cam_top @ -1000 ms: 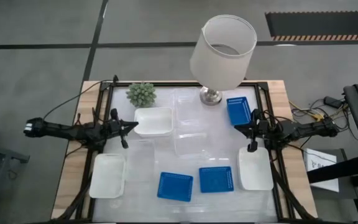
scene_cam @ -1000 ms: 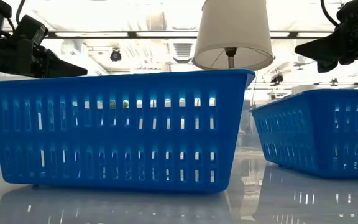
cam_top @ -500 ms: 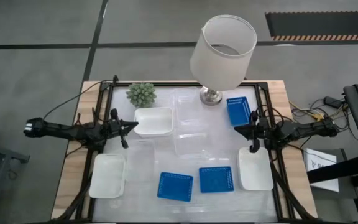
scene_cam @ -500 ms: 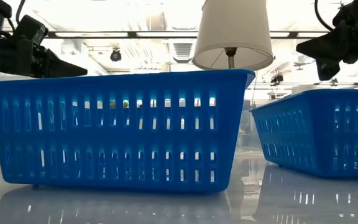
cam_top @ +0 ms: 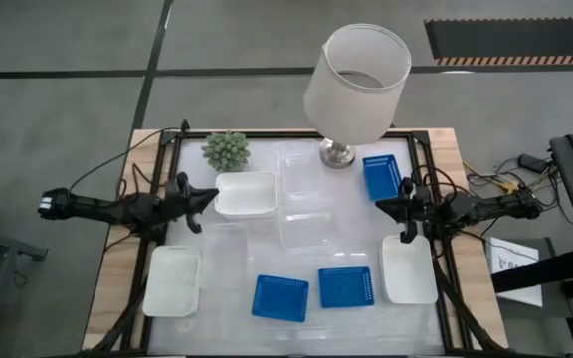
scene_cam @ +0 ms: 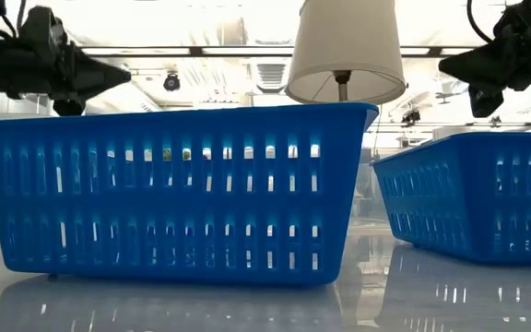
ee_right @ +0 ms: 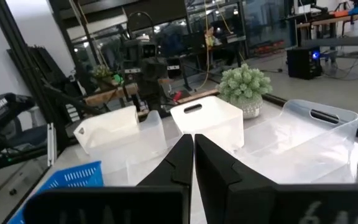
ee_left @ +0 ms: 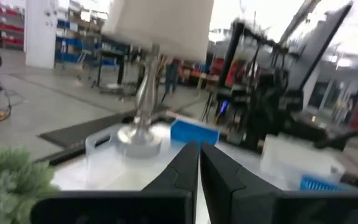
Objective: Stack baskets by color
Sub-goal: Stack the bottom center blue bin on top of the top blue bin
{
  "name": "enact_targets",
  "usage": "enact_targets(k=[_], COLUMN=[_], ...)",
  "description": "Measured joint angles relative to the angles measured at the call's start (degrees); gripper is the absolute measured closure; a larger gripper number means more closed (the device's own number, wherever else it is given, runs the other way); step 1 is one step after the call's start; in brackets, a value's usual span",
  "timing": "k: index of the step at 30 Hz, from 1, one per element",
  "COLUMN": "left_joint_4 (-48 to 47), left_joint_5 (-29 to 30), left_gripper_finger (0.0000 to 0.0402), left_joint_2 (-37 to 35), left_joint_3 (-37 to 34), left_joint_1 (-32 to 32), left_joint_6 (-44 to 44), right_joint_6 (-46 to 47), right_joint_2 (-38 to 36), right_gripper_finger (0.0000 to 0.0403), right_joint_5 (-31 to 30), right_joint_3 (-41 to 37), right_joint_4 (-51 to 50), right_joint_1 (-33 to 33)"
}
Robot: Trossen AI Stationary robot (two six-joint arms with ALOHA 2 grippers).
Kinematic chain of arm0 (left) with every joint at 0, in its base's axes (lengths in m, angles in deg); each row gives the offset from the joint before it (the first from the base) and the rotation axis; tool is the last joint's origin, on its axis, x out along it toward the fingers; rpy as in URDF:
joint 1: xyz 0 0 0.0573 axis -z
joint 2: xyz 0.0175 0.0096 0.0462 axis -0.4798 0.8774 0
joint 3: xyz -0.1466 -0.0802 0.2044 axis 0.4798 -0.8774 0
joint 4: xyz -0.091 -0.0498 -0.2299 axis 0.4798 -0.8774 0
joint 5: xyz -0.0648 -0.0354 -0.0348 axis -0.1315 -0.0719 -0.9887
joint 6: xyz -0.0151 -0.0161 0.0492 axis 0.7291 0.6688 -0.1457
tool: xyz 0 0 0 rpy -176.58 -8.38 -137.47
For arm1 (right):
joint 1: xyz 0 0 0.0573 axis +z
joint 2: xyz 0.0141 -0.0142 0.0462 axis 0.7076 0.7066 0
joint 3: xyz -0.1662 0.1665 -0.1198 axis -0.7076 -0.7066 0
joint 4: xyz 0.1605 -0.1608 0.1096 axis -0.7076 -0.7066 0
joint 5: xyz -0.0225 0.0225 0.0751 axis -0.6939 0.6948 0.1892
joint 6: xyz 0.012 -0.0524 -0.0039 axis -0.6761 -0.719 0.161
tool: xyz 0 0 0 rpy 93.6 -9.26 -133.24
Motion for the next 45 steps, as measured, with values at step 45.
enact_targets(k=[45], left_joint_4=[18.21], left_joint_5=[0.22], left_gripper_finger=[0.0402], left_joint_2=[2.14], left_joint_3=[-0.02], left_joint_1=[0.00], left_joint_6=[-7.60], right_joint_6=[-10.65], right_joint_2=[52.27], right_gripper_finger=[0.0394], right_joint_5=[6.14], right_joint_3=[11.22], right_joint_4=[41.53], right_joint_1=[5.53])
